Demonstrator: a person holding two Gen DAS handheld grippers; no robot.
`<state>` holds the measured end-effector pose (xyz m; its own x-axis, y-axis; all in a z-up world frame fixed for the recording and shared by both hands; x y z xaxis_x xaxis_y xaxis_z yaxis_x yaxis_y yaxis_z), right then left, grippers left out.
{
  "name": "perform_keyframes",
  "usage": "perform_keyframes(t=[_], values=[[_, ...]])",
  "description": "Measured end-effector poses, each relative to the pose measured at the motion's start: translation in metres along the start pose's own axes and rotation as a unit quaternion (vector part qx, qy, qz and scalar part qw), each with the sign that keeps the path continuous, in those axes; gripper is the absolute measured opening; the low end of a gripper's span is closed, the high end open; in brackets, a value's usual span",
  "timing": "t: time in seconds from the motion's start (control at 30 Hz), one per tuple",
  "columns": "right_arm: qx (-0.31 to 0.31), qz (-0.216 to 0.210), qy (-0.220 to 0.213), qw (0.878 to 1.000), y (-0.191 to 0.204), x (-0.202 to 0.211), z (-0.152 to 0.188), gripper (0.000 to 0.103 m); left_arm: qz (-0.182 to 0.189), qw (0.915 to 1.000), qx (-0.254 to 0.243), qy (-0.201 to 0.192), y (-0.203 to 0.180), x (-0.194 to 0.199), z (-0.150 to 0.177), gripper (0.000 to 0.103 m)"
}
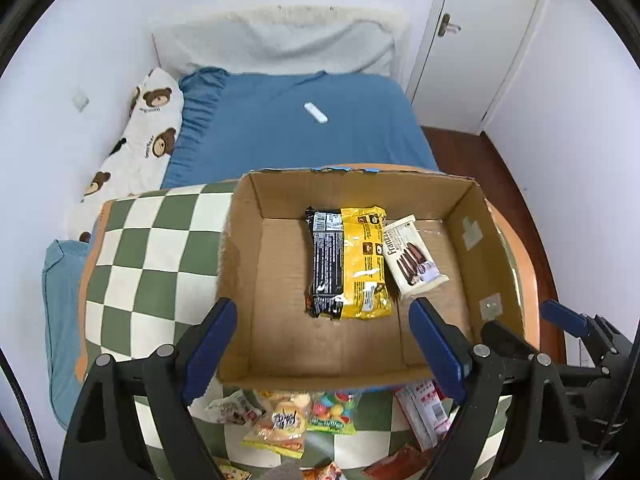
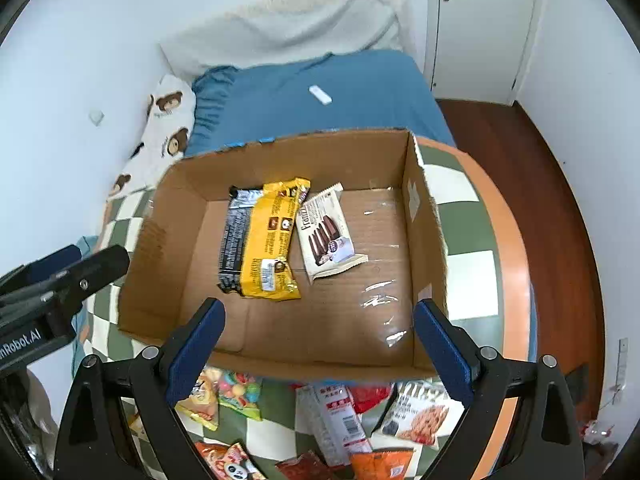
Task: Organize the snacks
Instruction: 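Grasp the panda-print orange bag with the left tool while the right grasps the orange packet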
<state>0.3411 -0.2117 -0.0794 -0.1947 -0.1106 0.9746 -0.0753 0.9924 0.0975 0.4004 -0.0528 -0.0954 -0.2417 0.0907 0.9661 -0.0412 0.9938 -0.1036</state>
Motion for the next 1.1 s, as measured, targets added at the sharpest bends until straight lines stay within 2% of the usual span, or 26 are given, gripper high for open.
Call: perform_keyframes(t=[0.2,0.3,0.37,0.47,0.53,0.6,0.7,0.73,0.83,0.9,0.93,0.97,1.0,1.03,1.1], values=[[-0.011,-0.020,-0.039,0.999,0.008,0.033,0.033,0.097,0.008,0.9996,-0.001,-0.025,0.006,0.025,0.034,0.088],[-0.017,-0.031,-0.041,0.999,0.010,0.041,0.054,0.097,0.006,0.9995,-0.007,-0.029,0.009,0.027,0.054,0.088],[-0.023,-0.039,-0.035,0.998,0.009,0.041,0.072,0.097,0.007,0.9996,-0.017,-0.020,0.009,0.020,0.072,0.088],[-0.034,-0.047,-0.011,0.998,0.003,0.028,0.103,0.097,0.001,0.9984,-0.053,0.022,0.003,-0.008,0.107,0.088],[-0.045,-0.046,0.014,0.998,-0.006,0.011,0.126,0.097,-0.023,0.9932,-0.094,0.064,-0.003,-0.037,0.138,0.088],[-0.059,-0.044,0.039,0.997,-0.018,-0.009,0.148,0.097,-0.050,0.9829,-0.146,0.100,-0.009,-0.069,0.171,0.088],[-0.091,-0.049,0.085,0.991,-0.041,-0.042,0.185,0.097,-0.072,0.9589,-0.214,0.172,-0.016,-0.114,0.222,0.088],[-0.099,-0.050,0.095,0.989,-0.047,-0.050,0.193,0.097,-0.078,0.9482,-0.238,0.196,-0.019,-0.128,0.239,0.088],[-0.123,-0.044,0.122,0.984,-0.068,-0.074,0.216,0.097,-0.115,0.9174,-0.298,0.237,-0.024,-0.167,0.275,0.088],[-0.138,-0.038,0.134,0.981,-0.080,-0.089,0.227,0.097,-0.139,0.9059,-0.318,0.242,-0.025,-0.188,0.285,0.087],[-0.141,-0.036,0.139,0.979,-0.085,-0.095,0.230,0.097,-0.145,0.9031,-0.325,0.240,-0.027,-0.193,0.286,0.083],[-0.143,-0.033,0.144,0.979,-0.088,-0.102,0.232,0.097,-0.154,0.9007,-0.330,0.237,-0.028,-0.199,0.287,0.070],[-0.145,-0.028,0.148,0.978,-0.091,-0.109,0.235,0.097,-0.159,0.9008,-0.327,0.238,-0.028,-0.204,0.286,0.066],[-0.144,-0.025,0.149,0.978,-0.093,-0.115,0.236,0.097,-0.155,0.9049,-0.317,0.238,-0.028,-0.207,0.284,0.066],[-0.142,-0.026,0.150,0.978,-0.095,-0.128,0.237,0.093,-0.135,0.9218,-0.279,0.233,-0.025,-0.208,0.276,0.066]])
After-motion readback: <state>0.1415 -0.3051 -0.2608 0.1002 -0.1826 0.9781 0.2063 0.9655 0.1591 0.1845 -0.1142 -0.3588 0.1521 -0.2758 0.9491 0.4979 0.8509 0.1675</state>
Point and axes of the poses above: each gripper's, at about its wrist camera, not at the fingertips, and x roughly against the way its jaws point, y to its left, z to its underside, the point moved 9 cm from there along -x, roughly the way its jaws point, and after that the axes turned 15 degrees about y, right-handed, at the moved point
